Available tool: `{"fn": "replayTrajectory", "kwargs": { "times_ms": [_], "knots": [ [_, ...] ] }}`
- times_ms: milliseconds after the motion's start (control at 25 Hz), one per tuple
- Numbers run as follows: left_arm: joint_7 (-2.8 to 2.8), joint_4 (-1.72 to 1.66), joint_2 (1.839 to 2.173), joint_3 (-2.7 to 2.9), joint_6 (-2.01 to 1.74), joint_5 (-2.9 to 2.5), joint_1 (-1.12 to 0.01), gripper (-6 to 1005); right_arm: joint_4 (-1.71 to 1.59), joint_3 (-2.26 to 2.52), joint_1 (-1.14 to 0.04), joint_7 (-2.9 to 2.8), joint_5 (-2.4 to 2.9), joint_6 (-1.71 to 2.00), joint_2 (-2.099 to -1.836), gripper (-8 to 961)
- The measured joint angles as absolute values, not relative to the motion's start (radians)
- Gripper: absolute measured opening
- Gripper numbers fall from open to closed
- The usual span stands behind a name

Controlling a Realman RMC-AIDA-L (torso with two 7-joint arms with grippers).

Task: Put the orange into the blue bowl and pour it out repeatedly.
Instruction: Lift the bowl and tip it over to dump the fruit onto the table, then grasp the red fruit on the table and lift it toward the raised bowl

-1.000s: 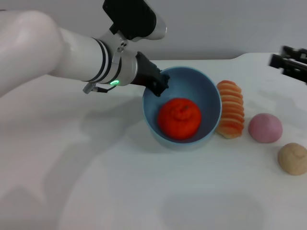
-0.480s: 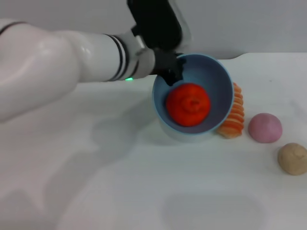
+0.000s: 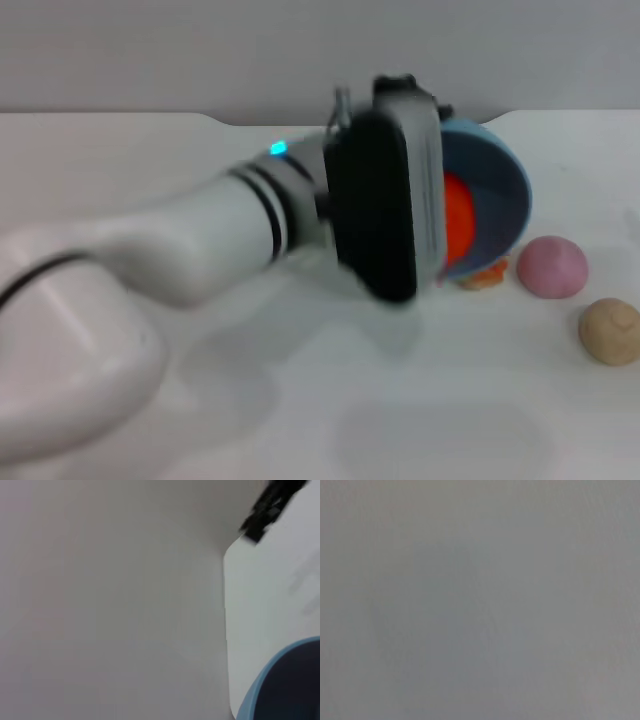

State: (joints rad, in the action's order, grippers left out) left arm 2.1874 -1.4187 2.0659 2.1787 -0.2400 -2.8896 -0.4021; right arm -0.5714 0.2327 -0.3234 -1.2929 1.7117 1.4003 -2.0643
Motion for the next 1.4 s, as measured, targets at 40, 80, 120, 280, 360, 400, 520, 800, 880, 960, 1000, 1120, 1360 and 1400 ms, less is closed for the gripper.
{"fn": "replayTrajectory", "kwargs": {
  "times_ms": [40,80,120,280,360,400,520,800,880,960,1000,1120,1360,1400],
  "knots": [
    [2.123,-1.419,2.066,2.202,-0.197,-2.890,-0.378,-1,-0.571,0.233,-0.327,-1.293,1.712,1.398,-2.065,738],
    [2.073,-1.418,2.067,2.222,-0.159,-2.890,-0.359,-1,-0.571,0.232,-0.330,-1.293,1.712,1.395,-2.066,738],
    [2.029,-1.416,2.067,2.240,-0.120,-2.890,-0.342,-1,-0.570,0.232,-0.333,-1.292,1.712,1.393,-2.066,738],
    [1.880,-1.383,2.070,2.293,0.048,-2.890,-0.292,0,-0.565,0.231,-0.342,-1.292,1.712,1.380,-2.067,738],
    [1.842,-1.361,2.070,2.303,0.101,-2.890,-0.282,0,-0.556,0.232,-0.346,-1.292,1.712,1.376,-2.067,738],
    [1.836,-1.356,2.070,2.306,0.108,-2.889,-0.282,0,-0.554,0.232,-0.347,-1.291,1.712,1.375,-2.067,738],
    [1.849,-1.343,2.071,2.299,0.109,-2.876,-0.288,0,-0.552,0.232,-0.350,-1.289,1.712,1.369,-2.066,738],
    [2.017,-1.362,2.073,2.140,-0.036,-2.664,-0.347,0,-0.563,0.279,-0.354,-1.377,1.730,1.374,-2.058,737],
    [2.097,-1.362,2.072,2.061,-0.162,-2.603,-0.392,0,-0.593,0.332,-0.353,-1.451,1.735,1.381,-2.055,737],
    [2.209,-1.324,2.069,1.962,-0.334,-2.567,-0.470,-1,-0.629,0.384,-0.351,-1.506,1.736,1.386,-2.054,737],
    [2.257,-1.304,2.067,1.927,-0.398,-2.562,-0.503,-1,-0.648,0.407,-0.351,-1.536,1.740,1.386,-2.054,737],
    [2.376,-1.237,2.066,1.837,-0.577,-2.558,-0.598,-1,-0.697,0.452,-0.359,-1.631,1.787,1.385,-2.052,737],
    [2.534,-1.097,2.065,1.605,-0.819,-2.550,-0.744,-1,-0.747,0.592,-0.424,-1.812,1.951,1.403,-2.040,736],
    [2.537,-1.061,2.064,1.550,-0.857,-2.550,-0.770,-1,-0.747,0.615,-0.437,-1.832,1.968,1.410,-2.038,736]
  ]
}}
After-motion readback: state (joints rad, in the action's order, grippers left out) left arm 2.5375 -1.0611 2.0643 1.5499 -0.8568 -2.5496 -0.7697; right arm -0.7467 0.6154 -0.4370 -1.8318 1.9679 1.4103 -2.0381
